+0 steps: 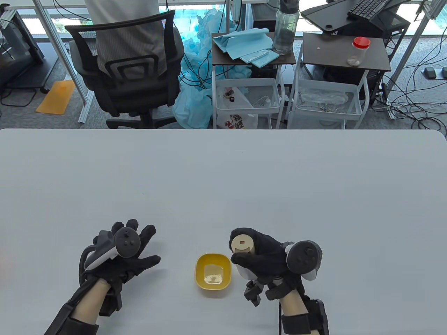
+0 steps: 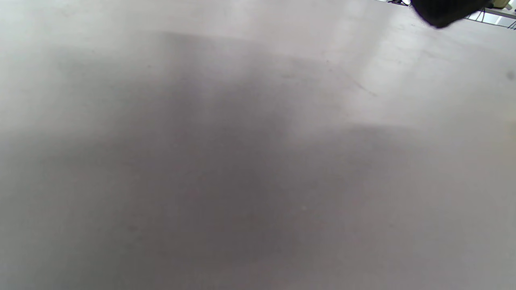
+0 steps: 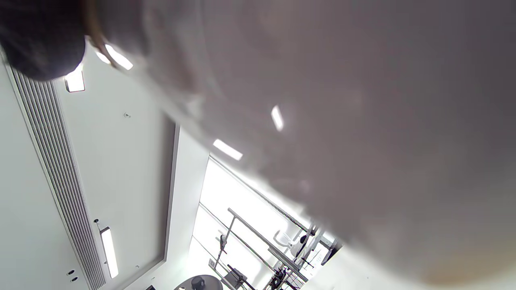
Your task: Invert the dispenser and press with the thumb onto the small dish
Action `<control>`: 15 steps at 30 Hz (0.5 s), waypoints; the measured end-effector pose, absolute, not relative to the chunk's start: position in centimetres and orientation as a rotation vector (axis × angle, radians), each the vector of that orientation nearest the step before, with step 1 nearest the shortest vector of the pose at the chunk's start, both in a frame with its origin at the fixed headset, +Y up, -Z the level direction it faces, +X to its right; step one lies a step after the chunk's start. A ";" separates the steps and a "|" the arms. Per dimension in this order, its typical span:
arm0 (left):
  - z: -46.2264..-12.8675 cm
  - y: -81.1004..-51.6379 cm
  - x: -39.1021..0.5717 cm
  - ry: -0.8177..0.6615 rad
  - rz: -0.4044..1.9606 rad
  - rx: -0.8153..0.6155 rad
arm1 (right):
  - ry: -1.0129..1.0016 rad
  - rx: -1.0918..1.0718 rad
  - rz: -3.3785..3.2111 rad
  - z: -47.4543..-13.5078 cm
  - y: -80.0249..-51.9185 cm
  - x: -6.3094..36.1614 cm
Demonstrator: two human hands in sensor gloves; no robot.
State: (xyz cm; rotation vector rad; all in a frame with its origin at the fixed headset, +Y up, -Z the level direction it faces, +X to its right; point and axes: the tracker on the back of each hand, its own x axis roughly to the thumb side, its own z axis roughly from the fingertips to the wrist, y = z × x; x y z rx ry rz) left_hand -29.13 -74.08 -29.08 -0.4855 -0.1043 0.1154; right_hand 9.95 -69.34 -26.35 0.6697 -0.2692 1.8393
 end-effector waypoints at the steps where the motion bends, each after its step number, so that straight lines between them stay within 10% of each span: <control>1: -29.1 -74.0 -29.2 -0.103 0.118 -0.484 | -0.271 0.671 1.840 -26.3 -69.3 10.0; 15: -28.9 -73.7 -29.2 -0.109 0.116 -0.445 | 0.053 0.759 2.222 -27.0 -64.4 8.2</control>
